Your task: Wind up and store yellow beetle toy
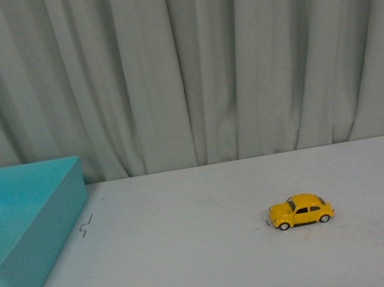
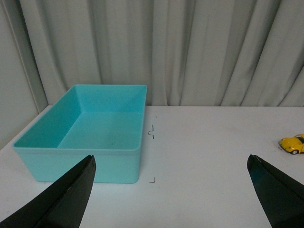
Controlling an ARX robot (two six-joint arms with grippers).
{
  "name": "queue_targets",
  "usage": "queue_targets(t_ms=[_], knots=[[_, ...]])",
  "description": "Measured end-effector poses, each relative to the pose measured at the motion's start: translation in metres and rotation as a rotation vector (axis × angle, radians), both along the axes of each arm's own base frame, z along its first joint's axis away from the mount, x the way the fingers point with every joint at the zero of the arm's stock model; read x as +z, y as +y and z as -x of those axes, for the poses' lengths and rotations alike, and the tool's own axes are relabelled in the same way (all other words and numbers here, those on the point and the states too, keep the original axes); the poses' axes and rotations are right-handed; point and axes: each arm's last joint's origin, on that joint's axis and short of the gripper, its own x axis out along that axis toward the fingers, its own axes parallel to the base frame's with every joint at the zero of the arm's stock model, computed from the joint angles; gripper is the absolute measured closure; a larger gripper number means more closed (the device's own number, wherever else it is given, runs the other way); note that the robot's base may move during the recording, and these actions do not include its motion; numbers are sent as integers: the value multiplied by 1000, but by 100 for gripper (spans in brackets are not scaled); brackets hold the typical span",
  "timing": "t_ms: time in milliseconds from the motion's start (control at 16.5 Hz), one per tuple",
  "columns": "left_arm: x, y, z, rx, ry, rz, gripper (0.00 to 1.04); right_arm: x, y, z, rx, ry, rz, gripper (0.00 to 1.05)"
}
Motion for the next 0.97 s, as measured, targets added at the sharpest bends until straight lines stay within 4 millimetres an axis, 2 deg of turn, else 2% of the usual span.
queue_targets(t_ms=[972], knots=[[0, 0, 0, 0, 2, 0, 7, 0, 0, 0, 0, 0, 0, 7]])
